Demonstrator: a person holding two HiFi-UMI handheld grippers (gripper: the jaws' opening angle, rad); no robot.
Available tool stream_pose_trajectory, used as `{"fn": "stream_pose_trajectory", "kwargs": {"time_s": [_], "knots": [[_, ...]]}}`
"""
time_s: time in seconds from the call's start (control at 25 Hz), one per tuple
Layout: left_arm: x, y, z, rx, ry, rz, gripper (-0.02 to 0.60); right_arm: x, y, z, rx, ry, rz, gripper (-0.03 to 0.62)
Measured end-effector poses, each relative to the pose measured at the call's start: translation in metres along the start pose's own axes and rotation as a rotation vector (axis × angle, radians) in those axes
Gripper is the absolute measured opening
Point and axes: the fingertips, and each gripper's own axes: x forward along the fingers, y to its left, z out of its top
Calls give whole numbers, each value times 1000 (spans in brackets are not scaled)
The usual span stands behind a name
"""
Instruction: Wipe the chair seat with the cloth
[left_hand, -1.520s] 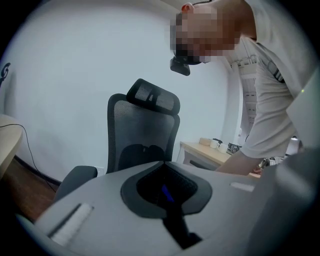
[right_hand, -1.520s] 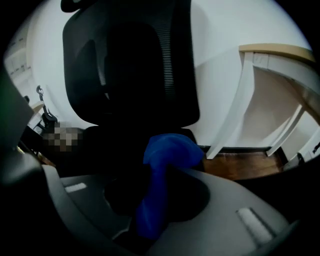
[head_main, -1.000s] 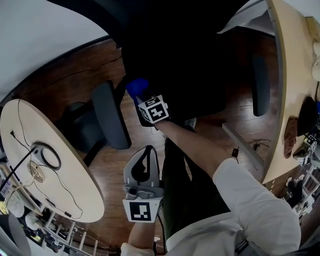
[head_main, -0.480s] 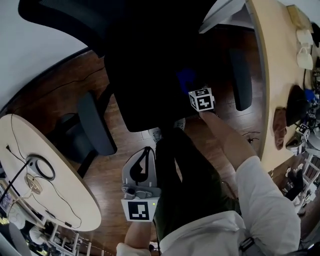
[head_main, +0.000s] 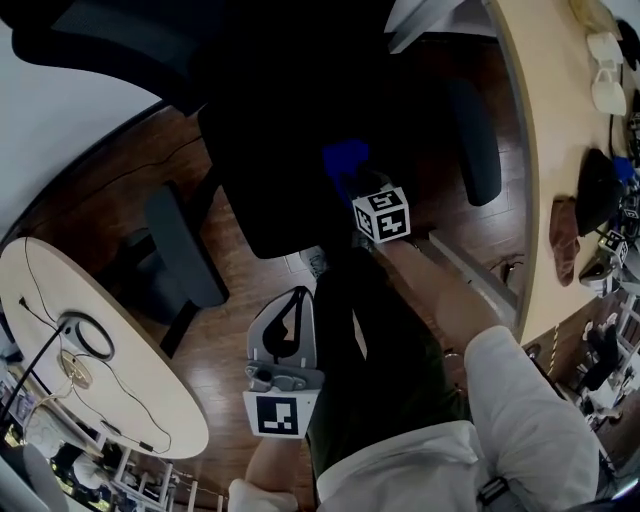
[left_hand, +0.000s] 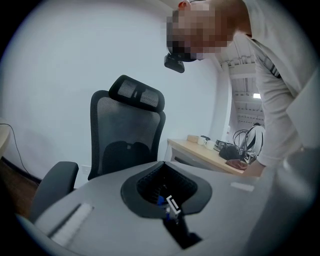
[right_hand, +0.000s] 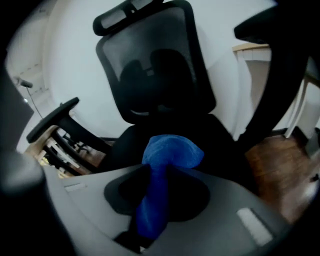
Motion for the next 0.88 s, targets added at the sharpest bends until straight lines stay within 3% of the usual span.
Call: {"fn": "stream_pose_trajectory", "kwargs": {"time_s": [0.2, 0.28, 0.36, 0.56, 0.88], "knots": [[-13, 8, -4, -2, 18, 21, 26, 51, 169, -44, -32, 68, 248, 92], [-20, 14, -10, 1, 35, 31, 26, 72, 207, -70, -53, 120, 282, 92], [-25, 18, -15, 0, 49, 42, 26, 86, 217, -89, -69, 150, 279, 92], [-32, 22, -22, -1, 53, 48, 26, 75, 160, -90, -104, 129, 206, 92], [-16, -1, -16, -17, 24, -17, 26, -26, -70, -95, -70, 120, -109, 92]]}}
